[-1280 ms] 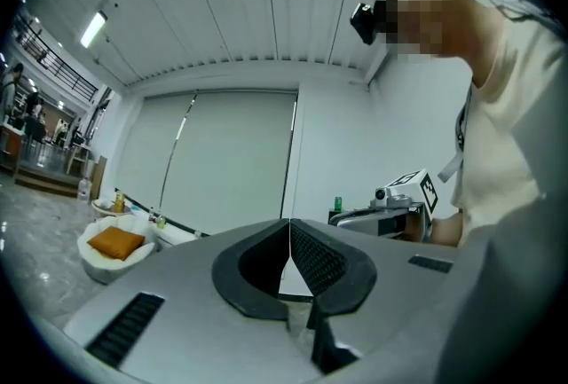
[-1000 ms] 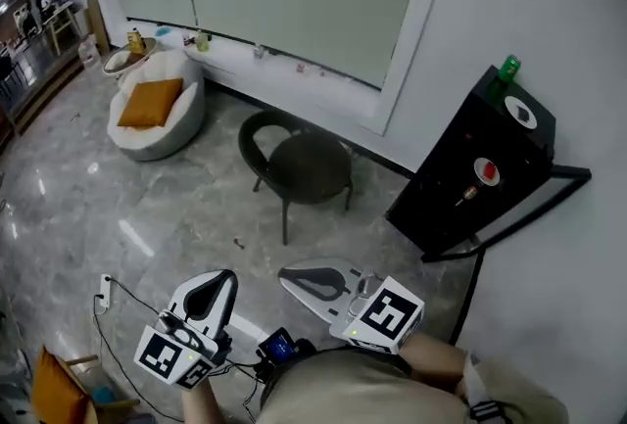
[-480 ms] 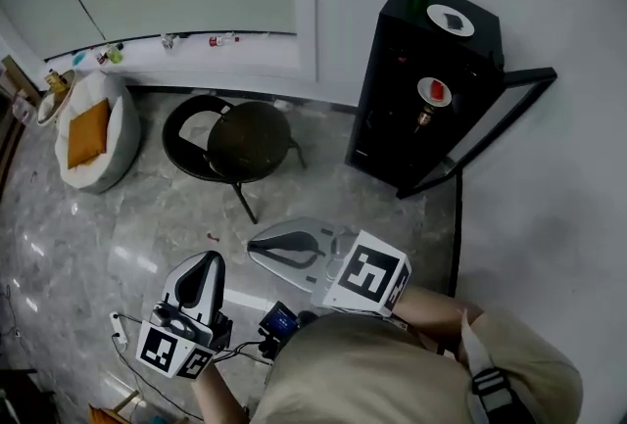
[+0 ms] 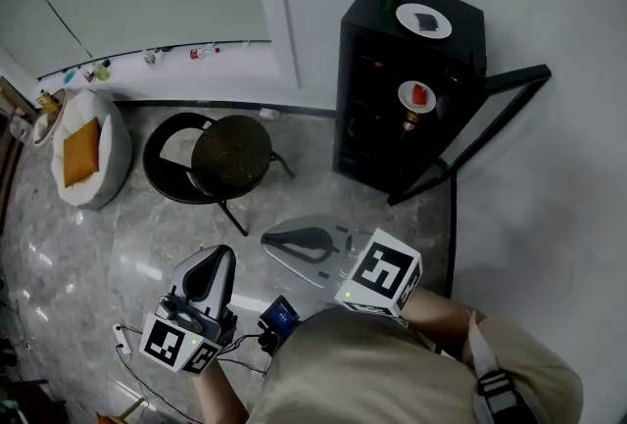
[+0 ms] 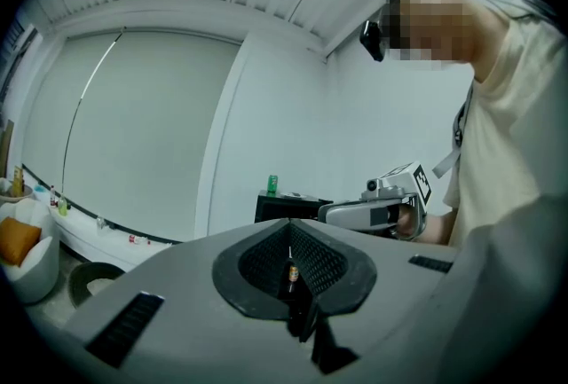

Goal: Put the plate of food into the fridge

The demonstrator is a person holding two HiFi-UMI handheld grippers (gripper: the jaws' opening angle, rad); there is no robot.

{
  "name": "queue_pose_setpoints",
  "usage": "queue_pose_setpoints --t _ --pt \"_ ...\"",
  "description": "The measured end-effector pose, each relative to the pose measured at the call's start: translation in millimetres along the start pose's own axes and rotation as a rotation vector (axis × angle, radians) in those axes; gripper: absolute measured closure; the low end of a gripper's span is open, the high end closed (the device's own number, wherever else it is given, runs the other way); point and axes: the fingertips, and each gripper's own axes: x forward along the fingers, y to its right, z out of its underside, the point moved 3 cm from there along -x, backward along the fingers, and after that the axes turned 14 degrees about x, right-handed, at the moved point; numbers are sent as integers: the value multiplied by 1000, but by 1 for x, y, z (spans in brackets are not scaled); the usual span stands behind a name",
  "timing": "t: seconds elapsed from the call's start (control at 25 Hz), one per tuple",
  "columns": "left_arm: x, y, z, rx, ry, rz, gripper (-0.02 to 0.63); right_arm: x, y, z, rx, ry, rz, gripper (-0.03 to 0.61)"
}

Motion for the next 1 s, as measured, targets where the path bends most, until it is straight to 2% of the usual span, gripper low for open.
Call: queue_pose_setpoints --t 0.36,0.6,0.8,1.0 --pt "88 30 -17 31 -1 95 603 -69 59 -15 37 54 74 555" --pt "117 44 -26 61 -11 159 603 -93 83 -21 57 91 116 555" --pt "129 33 -23 63 -20 167 603 -96 96 -18 78 96 133 555" --pt "146 20 -16 29 2 212 603 -96 115 -18 98 79 203 555"
